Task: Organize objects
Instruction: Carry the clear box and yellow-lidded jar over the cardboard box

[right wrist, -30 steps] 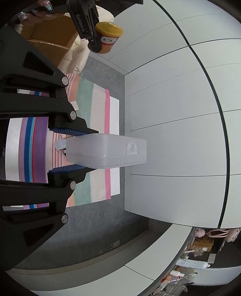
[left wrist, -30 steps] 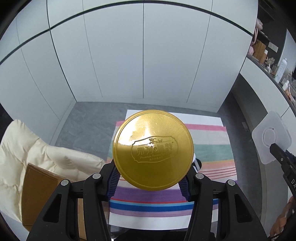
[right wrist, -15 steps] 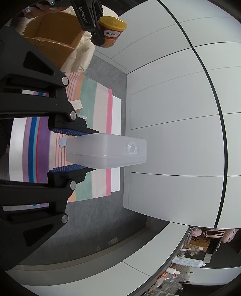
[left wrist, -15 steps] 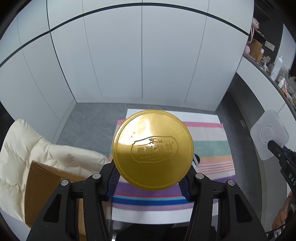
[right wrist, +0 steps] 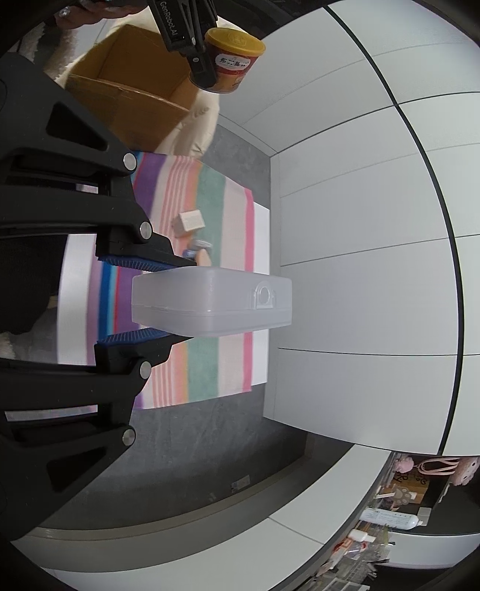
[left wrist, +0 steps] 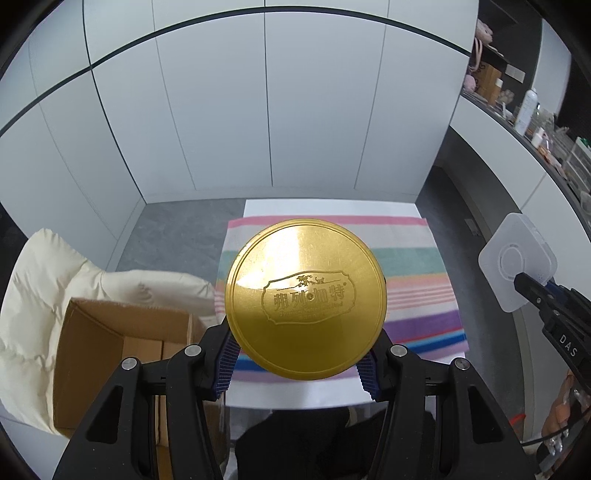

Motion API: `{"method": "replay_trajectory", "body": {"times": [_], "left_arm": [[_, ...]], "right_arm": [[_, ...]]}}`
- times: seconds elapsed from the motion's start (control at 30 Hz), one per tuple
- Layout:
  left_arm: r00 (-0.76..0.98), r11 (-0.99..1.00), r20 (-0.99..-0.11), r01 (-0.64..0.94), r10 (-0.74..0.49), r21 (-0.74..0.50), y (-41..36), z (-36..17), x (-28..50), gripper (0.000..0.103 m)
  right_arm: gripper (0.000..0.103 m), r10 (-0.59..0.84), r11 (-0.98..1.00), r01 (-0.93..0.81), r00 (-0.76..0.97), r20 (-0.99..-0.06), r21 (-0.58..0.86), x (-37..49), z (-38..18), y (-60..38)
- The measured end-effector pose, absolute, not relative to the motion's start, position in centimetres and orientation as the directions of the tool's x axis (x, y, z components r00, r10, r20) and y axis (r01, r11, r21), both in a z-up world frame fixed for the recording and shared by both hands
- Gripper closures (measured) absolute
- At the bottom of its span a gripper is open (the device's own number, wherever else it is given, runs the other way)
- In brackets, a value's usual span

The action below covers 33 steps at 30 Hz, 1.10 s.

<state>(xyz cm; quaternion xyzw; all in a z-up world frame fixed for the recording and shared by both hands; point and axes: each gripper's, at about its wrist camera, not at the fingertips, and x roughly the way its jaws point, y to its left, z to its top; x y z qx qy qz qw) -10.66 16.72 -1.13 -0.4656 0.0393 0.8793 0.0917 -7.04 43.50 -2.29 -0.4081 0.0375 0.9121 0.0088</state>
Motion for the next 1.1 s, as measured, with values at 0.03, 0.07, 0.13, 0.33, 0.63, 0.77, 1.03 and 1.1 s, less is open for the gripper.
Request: {"method": "replay_trajectory", "body": {"times": [0.03,0.07,0.13,0.33,0.63,0.77,1.03,1.1], "left_arm": [[-0.549,-0.979,-0.826,-0.202,0.127,-0.016,16.6,-1.1,-10.1,0.048],[-0.549,-0.979,-0.826,-0.205,0.129,-0.016,16.4,-1.0,-9.5,0.048],[-0.549,-0.977,-0.826,-0.212,0.131,-0.014,16.1,-0.9,-8.3,0.048],[-0.541,-0.975,-0.831,-0.223,0.130,-0.007,15.0,-1.3,-4.8,0.048],[-0.517,-0.974,-0.850,-0.225,0.102,0.020,13.5,-4.3,1.3,0.048],[-0.478,-0.974,-0.869,-0.227,0.131,-0.022,12.7,-5.3,2.8,0.048],[-0.486,-0.977,-0.864,-0.213,0.130,-0.027,11.5,-5.5,5.1,0.048],[-0.479,-0.976,-0.868,-0.215,0.132,-0.030,11.3,-5.6,5.1,0.048]], "right_arm": [[0.074,-0.018,-0.997,-0.045,-0.665,-0.747,0.064,-6.6,-2.3,43.5],[0.074,-0.023,-0.997,-0.044,-0.662,-0.749,0.070,-5.8,-2.4,43.4],[0.074,-0.032,-0.996,-0.042,-0.659,-0.751,0.080,-4.8,-2.5,43.4],[0.074,-0.051,-0.996,-0.027,-0.644,-0.764,0.090,-1.0,-3.5,42.8],[0.074,-0.071,-0.996,-0.008,-0.594,-0.801,0.094,4.7,-5.7,42.3],[0.074,-0.068,-0.996,0.000,-0.583,-0.810,0.084,7.3,-6.4,42.1],[0.074,-0.071,-0.997,0.017,-0.559,-0.826,0.074,10.3,-6.9,41.4],[0.074,-0.071,-0.997,0.015,-0.558,-0.827,0.075,10.3,-6.9,41.4]]}}
